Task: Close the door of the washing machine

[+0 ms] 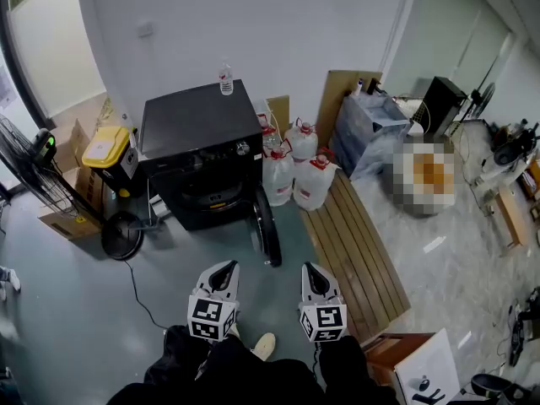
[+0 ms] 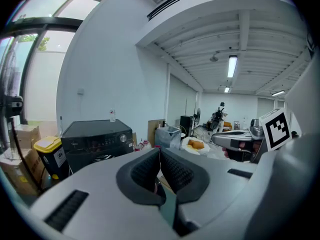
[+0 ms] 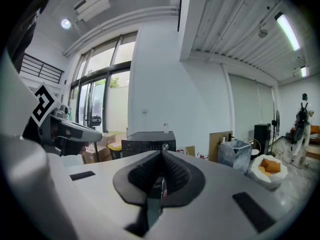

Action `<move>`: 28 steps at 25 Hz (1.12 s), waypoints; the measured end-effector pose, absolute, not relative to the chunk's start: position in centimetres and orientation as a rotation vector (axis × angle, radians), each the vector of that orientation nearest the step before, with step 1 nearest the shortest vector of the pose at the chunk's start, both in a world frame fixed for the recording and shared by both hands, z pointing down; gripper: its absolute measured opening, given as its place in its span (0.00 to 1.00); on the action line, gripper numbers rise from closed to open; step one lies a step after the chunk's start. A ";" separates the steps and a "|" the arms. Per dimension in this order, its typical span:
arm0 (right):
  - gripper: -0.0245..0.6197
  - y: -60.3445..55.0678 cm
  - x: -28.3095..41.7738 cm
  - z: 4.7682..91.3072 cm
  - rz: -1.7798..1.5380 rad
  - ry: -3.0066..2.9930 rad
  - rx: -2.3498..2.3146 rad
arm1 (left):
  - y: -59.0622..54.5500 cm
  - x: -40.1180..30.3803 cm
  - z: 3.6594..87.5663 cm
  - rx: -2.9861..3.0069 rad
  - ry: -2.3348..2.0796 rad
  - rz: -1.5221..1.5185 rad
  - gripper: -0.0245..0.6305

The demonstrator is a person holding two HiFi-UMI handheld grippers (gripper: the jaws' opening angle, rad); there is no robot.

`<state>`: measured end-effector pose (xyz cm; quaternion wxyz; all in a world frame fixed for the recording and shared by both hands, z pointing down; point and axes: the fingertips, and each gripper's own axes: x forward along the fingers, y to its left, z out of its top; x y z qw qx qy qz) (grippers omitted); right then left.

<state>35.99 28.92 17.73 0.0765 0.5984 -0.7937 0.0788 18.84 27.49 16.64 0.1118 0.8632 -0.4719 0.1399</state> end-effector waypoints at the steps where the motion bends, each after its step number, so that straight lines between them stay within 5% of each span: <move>1: 0.06 28.4 35.9 18.3 0.253 -2.370 1.789 | 27.0 18.6 17.2 2.522 -1.381 0.417 0.07; 28: 0.06 10.0 33.1 48.9 0.626 -2.141 1.642 | 7.6 16.8 46.5 2.271 -1.176 0.577 0.07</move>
